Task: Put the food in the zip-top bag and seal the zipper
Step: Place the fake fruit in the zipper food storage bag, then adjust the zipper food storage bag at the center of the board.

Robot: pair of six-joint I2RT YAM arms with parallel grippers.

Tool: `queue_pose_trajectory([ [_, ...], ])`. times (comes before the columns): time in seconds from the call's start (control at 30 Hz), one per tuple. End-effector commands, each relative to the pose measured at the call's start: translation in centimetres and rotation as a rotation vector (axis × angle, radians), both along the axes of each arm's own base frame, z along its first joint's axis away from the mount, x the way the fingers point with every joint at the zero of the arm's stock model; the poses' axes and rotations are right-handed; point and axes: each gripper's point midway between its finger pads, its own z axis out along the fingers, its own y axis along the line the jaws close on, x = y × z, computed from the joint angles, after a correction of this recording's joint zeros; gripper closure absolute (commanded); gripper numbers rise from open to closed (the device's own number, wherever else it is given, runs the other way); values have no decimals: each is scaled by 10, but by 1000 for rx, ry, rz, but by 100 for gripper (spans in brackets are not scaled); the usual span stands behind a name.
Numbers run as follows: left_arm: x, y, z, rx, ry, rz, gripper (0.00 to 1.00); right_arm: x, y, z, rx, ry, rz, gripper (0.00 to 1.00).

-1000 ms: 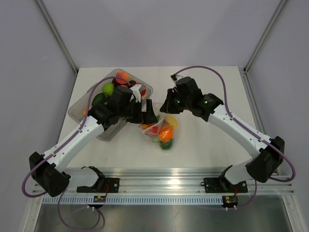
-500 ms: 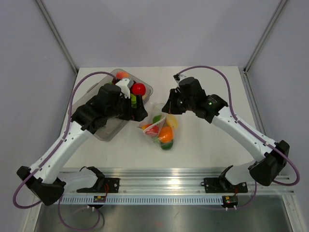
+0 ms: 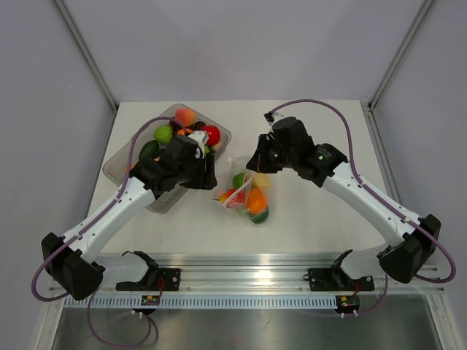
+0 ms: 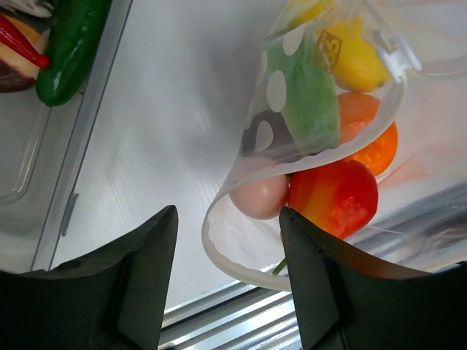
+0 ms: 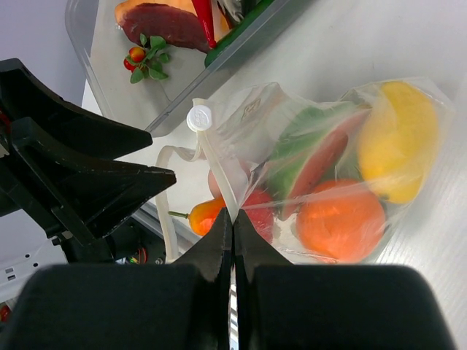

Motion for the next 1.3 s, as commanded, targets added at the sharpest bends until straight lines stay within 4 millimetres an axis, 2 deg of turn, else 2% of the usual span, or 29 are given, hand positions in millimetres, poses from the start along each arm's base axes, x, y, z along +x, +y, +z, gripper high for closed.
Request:
queue_pose_trajectory([
  [0.0,7,-22,9,-93,-30,-56,40,-1,0,21,31,-71,1,100],
  [0.2,7,-24,-9,-67,13,-68,36,-1,-1,22,34,-72,-1,100],
  [0.3,6,-23,-17,-61,24,-65,39,-2,-3,23,34,-76,-5,100],
  [0.37,6,-24,-20,-57,31,-66,53,-2,-3,23,33,-77,-6,100],
  [0.47,5,-31,-9,-95,34,-84,100,-1,-3,18,21,-70,-5,100],
  [0.63,-2,-61,66,-288,-53,-185,100,1,-1,7,5,-49,-4,100],
  [0.7,-5,-67,85,-356,-80,-198,100,0,-1,6,8,-48,-6,100],
  [0.77,-3,-71,84,-387,-83,-190,100,0,-3,6,4,-54,-10,100],
  [0.9,1,-78,62,-388,-8,-167,100,-5,-3,11,15,-46,4,100],
  [1.07,2,-85,73,-437,-25,-182,100,-15,-14,28,51,-86,-11,100],
  [1.17,7,-88,75,-424,-33,-191,100,-16,-17,16,29,-70,-18,100],
  [1.23,8,-91,73,-419,-26,-210,100,-22,-11,8,47,-34,14,100],
  [1.27,10,-93,67,-409,-18,-221,100,-26,-9,-6,46,-2,24,100],
])
